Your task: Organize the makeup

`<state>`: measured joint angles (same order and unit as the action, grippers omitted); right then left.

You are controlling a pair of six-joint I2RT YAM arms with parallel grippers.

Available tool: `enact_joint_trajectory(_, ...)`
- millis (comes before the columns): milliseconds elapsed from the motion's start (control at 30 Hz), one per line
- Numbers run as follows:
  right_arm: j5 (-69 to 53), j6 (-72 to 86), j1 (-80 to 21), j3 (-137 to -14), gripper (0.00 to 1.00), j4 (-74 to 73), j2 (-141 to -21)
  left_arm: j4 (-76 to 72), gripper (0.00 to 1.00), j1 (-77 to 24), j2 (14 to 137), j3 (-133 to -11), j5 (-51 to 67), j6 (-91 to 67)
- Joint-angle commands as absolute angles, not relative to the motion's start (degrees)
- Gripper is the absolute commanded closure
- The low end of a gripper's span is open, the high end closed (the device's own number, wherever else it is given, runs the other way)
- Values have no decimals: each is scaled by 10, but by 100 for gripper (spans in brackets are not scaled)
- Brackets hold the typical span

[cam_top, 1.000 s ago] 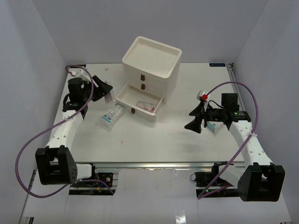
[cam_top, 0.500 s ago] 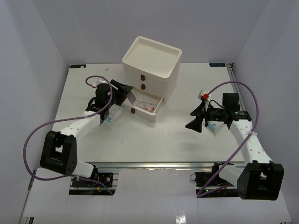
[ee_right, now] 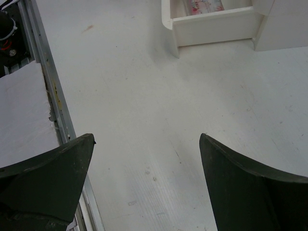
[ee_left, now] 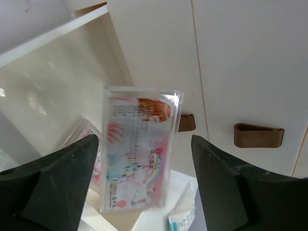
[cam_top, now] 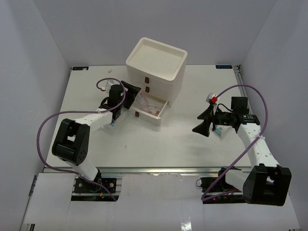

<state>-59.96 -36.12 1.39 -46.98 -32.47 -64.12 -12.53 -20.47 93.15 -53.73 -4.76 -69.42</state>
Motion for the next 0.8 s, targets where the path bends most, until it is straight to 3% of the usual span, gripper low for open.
enact_joint_trajectory(0, -623, -382, 15, -477, 4, -327, -635, -141, 8, -207, 922, -570, -58, -660)
enact_joint_trajectory(133, -620, -395, 15, -508, 4, -348, -635, -129, 3, -207, 919, -581, -50, -647)
enact_joint_trajectory(367, -581, -456, -21, -641, 4, -427, -665, -149, 3, -207, 869, -568, -15, -583)
enact_joint_trajectory(533, -463, -427, -137, -750, 4, -408, -691, -191, 5, -207, 764, -488, 63, -448)
enact_joint_trajectory(767, -303, -303, -257, -892, 4, -299, -811, -247, 6, -205, 536, -253, 207, -388)
